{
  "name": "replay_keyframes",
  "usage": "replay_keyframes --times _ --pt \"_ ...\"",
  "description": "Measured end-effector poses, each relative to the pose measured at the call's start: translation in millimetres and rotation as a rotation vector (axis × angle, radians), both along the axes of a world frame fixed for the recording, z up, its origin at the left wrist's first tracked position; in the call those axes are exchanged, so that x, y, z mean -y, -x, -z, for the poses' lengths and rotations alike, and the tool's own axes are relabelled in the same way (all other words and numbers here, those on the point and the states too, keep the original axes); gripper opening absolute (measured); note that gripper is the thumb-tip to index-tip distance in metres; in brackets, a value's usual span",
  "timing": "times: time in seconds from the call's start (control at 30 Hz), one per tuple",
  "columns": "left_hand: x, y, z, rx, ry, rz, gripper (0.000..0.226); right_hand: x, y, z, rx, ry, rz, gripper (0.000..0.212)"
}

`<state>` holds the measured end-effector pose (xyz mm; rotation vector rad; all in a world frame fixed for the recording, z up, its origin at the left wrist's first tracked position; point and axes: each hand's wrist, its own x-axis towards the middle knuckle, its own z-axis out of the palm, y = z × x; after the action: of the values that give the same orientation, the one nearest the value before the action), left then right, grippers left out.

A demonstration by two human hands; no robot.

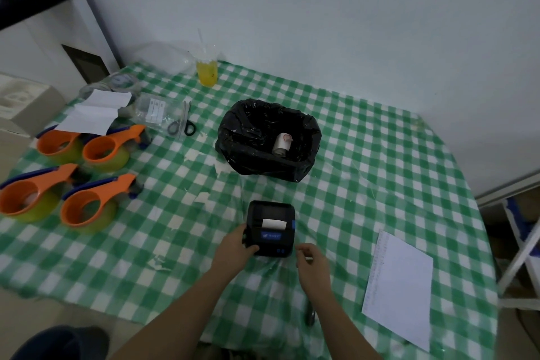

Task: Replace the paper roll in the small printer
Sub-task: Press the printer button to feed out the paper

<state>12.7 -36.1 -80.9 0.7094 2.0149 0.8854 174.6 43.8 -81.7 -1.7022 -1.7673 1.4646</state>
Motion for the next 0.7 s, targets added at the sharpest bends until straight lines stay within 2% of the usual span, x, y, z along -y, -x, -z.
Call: replay_keyframes --times 0.47,0.7 --pt "-0.5 0.8 4.0 -0.154 0.022 0.133 0.051 -0.8 -8.1 10.2 -0.013 0.032 -0.034 0.018" --pt "-0.8 2.0 5.1 -0.172 0.031 0.142 0.051 -0.4 -9.3 7.8 -0.020 0.041 -0.058 0.028"
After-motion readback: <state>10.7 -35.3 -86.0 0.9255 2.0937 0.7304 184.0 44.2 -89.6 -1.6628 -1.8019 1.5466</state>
